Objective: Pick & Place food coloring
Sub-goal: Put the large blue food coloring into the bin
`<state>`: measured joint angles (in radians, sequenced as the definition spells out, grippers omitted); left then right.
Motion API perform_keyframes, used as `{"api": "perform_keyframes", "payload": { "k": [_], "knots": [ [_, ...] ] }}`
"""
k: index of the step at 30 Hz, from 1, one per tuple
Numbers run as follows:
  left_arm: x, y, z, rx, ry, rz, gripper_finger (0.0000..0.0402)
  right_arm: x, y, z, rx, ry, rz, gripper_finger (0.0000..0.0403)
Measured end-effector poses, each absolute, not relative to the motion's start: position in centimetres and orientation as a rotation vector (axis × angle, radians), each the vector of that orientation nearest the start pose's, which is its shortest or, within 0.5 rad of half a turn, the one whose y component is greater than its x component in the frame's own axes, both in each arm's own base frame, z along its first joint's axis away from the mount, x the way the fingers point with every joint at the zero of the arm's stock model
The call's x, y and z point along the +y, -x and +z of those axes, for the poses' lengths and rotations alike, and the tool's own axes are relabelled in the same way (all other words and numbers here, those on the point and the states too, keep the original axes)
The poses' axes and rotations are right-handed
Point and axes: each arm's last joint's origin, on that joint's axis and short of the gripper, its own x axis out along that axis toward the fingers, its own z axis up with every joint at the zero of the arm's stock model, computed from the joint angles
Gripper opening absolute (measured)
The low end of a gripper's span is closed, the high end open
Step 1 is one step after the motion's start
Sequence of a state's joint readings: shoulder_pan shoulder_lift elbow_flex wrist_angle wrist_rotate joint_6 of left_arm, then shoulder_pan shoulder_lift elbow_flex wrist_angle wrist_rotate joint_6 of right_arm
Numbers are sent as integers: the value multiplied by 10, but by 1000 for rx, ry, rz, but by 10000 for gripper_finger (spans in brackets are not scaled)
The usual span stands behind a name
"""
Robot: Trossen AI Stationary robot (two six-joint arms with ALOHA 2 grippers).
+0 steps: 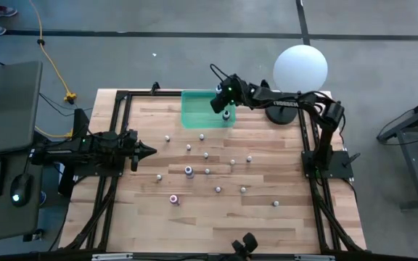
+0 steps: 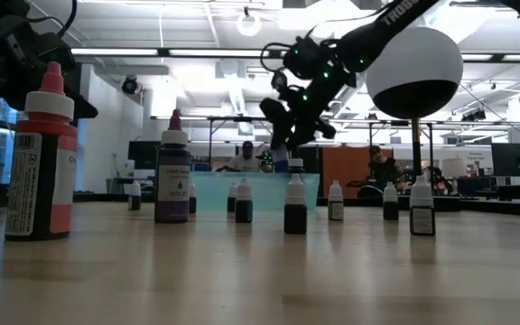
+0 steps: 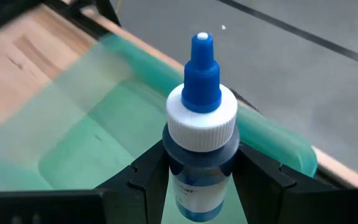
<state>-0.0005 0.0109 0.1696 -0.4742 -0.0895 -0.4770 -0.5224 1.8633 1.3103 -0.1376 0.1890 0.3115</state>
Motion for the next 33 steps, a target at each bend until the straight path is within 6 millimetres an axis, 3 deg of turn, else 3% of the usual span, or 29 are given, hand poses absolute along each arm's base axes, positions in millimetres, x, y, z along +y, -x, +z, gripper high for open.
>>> {"api": "perform_keyframes", "payload": {
  "k": [10, 21, 33],
  "knots": [
    [3, -80, 174, 288, 459, 162, 0, -203, -339, 186, 640, -448, -799, 154],
    [3, -80, 174, 288, 459, 162, 0, -210, -343, 193, 526, -451, -802, 154],
    [3, -80, 174, 288, 459, 162, 0, -236, -329, 197, 446, -490, -887, 154]
  ]
}}
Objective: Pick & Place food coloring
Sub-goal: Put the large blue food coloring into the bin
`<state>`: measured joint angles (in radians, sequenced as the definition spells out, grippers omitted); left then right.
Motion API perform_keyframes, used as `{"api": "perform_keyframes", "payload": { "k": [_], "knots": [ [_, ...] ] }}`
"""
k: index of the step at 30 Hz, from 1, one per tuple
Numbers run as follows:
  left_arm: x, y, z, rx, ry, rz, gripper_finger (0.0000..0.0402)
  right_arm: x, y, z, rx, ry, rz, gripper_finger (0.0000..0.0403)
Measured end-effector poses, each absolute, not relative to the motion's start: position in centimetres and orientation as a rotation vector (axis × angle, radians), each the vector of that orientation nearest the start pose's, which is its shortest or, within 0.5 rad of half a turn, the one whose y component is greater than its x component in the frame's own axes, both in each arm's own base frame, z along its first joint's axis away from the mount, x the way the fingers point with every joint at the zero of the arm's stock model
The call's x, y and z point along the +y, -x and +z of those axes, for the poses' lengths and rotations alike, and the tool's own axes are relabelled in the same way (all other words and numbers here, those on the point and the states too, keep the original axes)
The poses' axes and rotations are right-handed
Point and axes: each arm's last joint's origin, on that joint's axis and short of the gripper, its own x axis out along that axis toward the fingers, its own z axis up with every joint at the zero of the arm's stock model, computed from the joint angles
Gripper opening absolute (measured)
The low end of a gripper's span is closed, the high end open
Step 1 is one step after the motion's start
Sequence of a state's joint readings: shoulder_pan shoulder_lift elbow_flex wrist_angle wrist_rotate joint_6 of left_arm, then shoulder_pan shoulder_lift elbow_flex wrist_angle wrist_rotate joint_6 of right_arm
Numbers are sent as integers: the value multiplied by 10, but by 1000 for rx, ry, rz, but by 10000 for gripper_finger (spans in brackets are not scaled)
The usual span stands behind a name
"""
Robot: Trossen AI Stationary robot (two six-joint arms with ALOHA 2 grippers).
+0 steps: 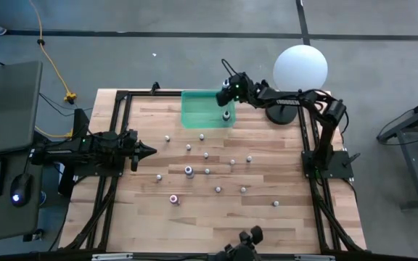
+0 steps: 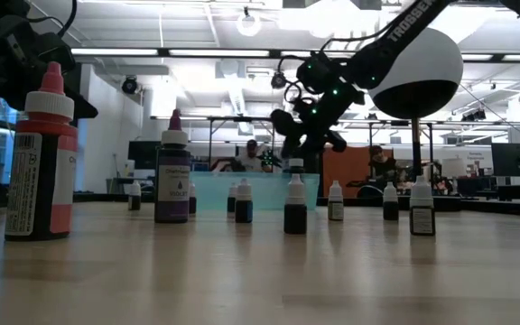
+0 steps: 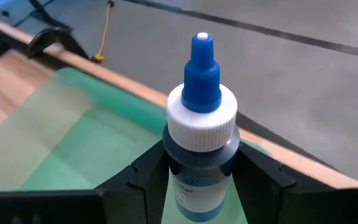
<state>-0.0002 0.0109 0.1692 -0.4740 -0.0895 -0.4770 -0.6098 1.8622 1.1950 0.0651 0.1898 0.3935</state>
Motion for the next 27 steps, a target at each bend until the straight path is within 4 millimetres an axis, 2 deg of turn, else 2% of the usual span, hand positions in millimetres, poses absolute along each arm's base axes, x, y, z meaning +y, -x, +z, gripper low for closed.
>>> {"api": "perform_keyframes", "payload": {
  "k": [13, 27],
  "knots": [
    [3, -80, 174, 288, 459, 162, 0, -243, -334, 169, 500, -487, -888, 154],
    [3, -80, 174, 288, 459, 162, 0, -247, -328, 165, 533, -493, -931, 154]
  ]
}}
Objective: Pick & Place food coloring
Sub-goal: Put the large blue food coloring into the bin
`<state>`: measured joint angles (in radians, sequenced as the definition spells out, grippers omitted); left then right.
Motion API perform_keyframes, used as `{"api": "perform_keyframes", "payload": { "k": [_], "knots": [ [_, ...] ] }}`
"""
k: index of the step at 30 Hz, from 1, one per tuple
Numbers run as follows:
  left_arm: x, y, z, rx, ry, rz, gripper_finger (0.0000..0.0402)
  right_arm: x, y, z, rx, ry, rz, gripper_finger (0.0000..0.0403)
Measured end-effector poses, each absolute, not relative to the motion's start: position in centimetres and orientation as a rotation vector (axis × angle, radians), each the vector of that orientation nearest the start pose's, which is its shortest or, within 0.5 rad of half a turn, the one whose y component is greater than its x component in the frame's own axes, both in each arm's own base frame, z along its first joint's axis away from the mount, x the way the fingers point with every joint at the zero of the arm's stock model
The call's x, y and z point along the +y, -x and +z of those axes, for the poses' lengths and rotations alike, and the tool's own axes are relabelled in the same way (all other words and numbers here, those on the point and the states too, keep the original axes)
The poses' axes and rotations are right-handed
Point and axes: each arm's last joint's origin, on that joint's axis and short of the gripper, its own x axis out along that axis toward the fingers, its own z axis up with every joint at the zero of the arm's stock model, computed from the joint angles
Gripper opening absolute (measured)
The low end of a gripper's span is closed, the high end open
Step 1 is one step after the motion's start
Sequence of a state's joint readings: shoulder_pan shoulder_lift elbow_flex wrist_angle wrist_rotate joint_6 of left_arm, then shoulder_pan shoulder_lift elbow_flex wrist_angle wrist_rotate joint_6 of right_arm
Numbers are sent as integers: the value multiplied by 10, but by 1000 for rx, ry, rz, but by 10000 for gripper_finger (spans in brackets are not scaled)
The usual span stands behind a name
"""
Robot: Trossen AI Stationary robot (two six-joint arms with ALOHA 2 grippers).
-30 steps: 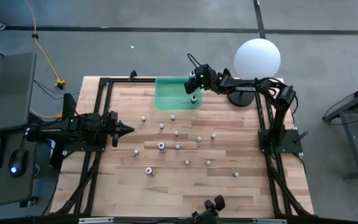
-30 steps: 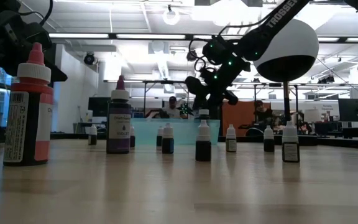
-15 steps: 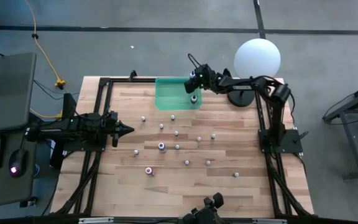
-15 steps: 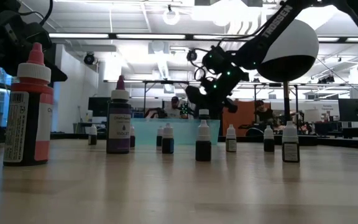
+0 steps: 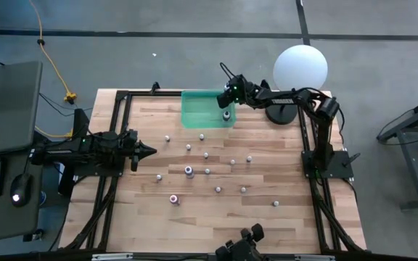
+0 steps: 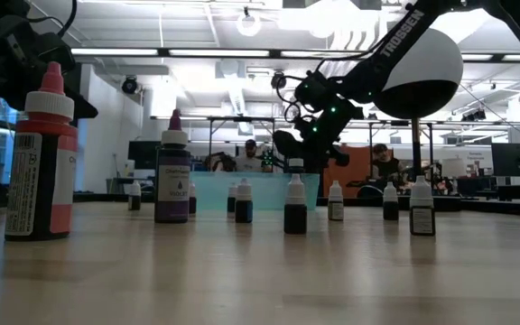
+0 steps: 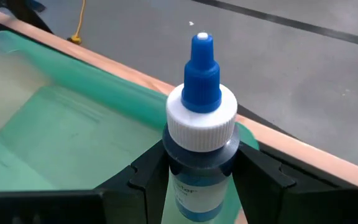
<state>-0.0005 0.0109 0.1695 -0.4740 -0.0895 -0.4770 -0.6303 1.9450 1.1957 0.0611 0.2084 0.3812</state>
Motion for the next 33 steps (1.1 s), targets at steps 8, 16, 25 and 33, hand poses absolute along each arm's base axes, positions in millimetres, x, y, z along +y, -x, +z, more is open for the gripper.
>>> {"api": "perform_keyframes", "payload": {
  "k": [8, 16, 25, 33],
  "knots": [
    [3, -80, 174, 287, 459, 161, 0, -247, -329, 166, 529, -495, -904, 154],
    [3, -80, 174, 288, 459, 162, 0, -247, -329, 166, 535, -481, -903, 154],
    [3, -80, 174, 287, 459, 162, 0, -245, -329, 164, 562, -492, -884, 174],
    [3, -80, 174, 288, 459, 162, 0, -245, -329, 164, 564, -494, -879, 207]
  ]
}}
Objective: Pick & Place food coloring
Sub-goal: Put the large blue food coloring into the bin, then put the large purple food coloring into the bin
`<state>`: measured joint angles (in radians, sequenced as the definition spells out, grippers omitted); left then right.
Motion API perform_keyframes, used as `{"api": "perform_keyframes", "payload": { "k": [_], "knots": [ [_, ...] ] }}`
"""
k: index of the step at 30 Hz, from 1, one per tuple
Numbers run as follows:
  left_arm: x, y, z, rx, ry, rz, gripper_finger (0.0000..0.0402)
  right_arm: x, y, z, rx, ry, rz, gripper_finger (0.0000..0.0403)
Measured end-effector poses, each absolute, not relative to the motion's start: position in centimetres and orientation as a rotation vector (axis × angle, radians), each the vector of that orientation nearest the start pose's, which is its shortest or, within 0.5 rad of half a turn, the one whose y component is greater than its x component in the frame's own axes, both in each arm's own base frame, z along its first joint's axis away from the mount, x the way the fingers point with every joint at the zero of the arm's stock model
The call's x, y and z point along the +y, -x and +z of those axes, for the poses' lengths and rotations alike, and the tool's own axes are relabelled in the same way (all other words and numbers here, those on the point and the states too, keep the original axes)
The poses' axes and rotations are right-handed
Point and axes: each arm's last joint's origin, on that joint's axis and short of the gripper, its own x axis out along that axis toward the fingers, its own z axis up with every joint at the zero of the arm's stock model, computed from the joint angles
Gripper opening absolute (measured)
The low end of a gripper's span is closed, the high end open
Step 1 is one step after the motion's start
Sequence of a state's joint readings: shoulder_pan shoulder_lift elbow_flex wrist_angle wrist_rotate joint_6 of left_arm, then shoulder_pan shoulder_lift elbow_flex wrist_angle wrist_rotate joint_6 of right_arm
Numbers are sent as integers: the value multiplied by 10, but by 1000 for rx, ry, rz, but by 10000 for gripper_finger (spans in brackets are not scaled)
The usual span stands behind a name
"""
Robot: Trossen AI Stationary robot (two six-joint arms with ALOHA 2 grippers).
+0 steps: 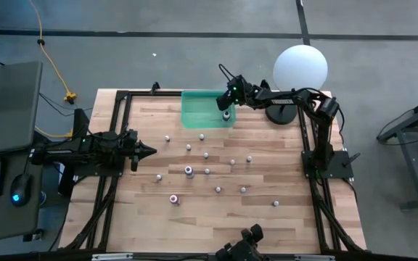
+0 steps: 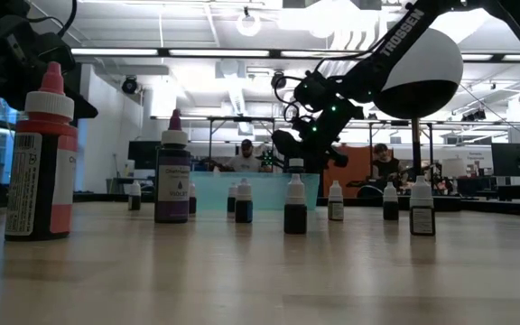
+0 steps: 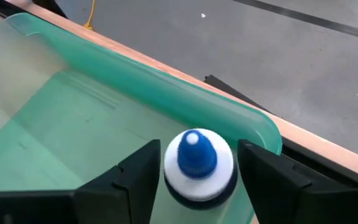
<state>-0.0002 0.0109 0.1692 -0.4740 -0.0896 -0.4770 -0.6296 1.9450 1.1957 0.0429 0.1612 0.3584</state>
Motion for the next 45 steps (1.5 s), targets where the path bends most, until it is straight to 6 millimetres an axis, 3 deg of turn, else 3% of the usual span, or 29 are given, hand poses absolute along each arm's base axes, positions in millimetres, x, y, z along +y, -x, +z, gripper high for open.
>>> {"api": "perform_keyframes", "payload": {
  "k": [7, 13, 25, 31, 38, 45],
  "knots": [
    [3, -80, 174, 288, 459, 162, 0, -246, -329, 166, 562, -469, -868, 223],
    [3, -80, 174, 288, 459, 162, 0, -245, -325, 187, 520, -416, -845, 228],
    [3, -80, 174, 288, 459, 162, 0, -226, -299, 273, 358, -291, -732, 227],
    [3, -80, 174, 288, 459, 162, 0, -192, -293, 317, 243, -291, -418, 228],
    [3, -80, 174, 288, 459, 162, 0, -132, -305, 341, 208, -200, -40, 223],
    [3, -80, 174, 288, 459, 162, 0, -72, -332, 363, 434, -44, 44, 224]
  ]
}}
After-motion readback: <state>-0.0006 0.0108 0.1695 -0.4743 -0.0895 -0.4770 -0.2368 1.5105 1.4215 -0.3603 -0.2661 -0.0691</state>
